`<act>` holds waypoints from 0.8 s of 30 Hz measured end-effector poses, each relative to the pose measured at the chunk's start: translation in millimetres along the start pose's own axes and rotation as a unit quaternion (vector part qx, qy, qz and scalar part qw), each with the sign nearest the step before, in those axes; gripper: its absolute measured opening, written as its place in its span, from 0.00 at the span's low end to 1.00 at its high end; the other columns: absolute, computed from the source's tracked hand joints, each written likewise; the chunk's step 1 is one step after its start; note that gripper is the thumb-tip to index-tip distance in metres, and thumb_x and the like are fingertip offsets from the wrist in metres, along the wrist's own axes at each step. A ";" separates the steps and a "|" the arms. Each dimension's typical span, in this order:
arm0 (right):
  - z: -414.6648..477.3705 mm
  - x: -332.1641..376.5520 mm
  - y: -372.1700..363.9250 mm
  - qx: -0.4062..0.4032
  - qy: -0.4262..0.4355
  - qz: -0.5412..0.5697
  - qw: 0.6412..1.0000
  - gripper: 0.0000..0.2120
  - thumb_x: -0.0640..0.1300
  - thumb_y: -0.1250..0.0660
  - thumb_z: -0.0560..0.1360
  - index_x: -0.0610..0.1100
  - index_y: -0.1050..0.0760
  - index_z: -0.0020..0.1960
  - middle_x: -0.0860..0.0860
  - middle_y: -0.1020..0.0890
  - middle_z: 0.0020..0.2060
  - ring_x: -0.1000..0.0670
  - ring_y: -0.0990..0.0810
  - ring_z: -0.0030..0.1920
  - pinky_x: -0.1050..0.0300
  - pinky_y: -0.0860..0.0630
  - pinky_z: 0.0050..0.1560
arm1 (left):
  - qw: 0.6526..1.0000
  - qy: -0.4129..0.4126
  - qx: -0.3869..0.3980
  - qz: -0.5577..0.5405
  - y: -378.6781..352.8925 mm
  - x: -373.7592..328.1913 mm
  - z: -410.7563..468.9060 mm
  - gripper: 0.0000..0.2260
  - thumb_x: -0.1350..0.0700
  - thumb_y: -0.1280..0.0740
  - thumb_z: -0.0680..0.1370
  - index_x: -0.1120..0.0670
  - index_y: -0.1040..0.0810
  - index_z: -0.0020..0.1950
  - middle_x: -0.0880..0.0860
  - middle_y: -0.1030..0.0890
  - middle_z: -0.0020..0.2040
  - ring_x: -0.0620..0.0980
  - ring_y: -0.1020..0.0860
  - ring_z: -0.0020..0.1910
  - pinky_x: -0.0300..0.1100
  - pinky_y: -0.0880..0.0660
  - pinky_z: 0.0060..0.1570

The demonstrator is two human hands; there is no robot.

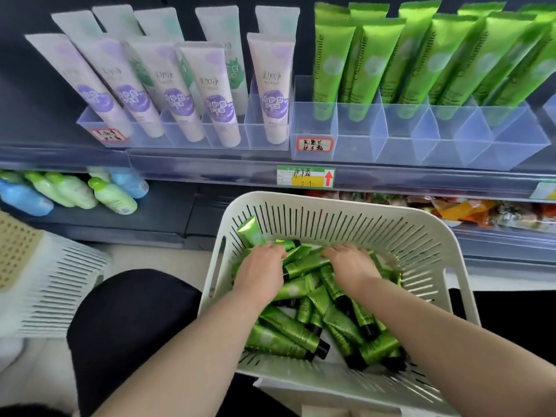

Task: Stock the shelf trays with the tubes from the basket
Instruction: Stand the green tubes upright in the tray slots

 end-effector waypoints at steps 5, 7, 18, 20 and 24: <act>19.6 21.9 -14.7 0.043 0.056 -0.064 0.995 0.29 0.34 0.46 0.75 0.48 0.42 0.75 0.48 0.32 0.70 0.44 0.36 0.68 0.46 0.37 0.65 | 1.000 0.003 0.021 0.009 -8.9 3.1 4.4 0.10 0.65 0.36 0.79 0.55 0.21 0.58 0.51 0.21 0.55 0.49 0.23 0.53 0.43 0.23 0.52; 23.2 23.1 -22.5 0.062 0.053 -0.085 0.993 0.28 0.37 0.46 0.76 0.49 0.44 0.76 0.49 0.34 0.71 0.45 0.38 0.69 0.46 0.38 0.66 | 1.000 0.007 0.023 0.007 -9.4 4.0 6.2 0.11 0.65 0.36 0.78 0.55 0.21 0.58 0.51 0.21 0.55 0.49 0.23 0.54 0.45 0.22 0.53; -7.7 -3.9 11.2 0.021 0.027 -0.081 0.996 0.16 0.40 0.39 0.77 0.51 0.30 0.63 0.48 0.24 0.55 0.44 0.28 0.58 0.49 0.31 0.55 | 1.000 0.007 0.012 -0.003 -4.3 4.9 5.7 0.14 0.64 0.37 0.80 0.53 0.24 0.64 0.49 0.22 0.62 0.48 0.26 0.61 0.43 0.26 0.60; -22.6 -19.1 28.4 -0.001 0.012 -0.059 0.998 0.14 0.40 0.40 0.78 0.54 0.28 0.61 0.51 0.23 0.47 0.45 0.23 0.51 0.52 0.30 0.48 | 1.000 0.010 0.016 -0.002 -5.1 4.6 5.6 0.14 0.63 0.37 0.80 0.53 0.24 0.64 0.49 0.23 0.63 0.48 0.26 0.61 0.43 0.26 0.60; -46.2 -43.7 42.3 -0.001 -0.010 -0.056 0.998 0.21 0.39 0.39 0.77 0.60 0.29 0.65 0.50 0.21 0.53 0.45 0.22 0.54 0.51 0.24 0.49 | 0.999 0.003 0.052 0.014 -17.3 -3.0 7.7 0.13 0.61 0.38 0.80 0.53 0.23 0.64 0.51 0.23 0.63 0.50 0.25 0.62 0.46 0.26 0.59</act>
Point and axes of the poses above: each hand's wrist, its own z-axis towards the middle knuckle, its own y-axis out of the back of the hand, x = y × z, the point moved 9 cm from there along z, towards the middle knuckle
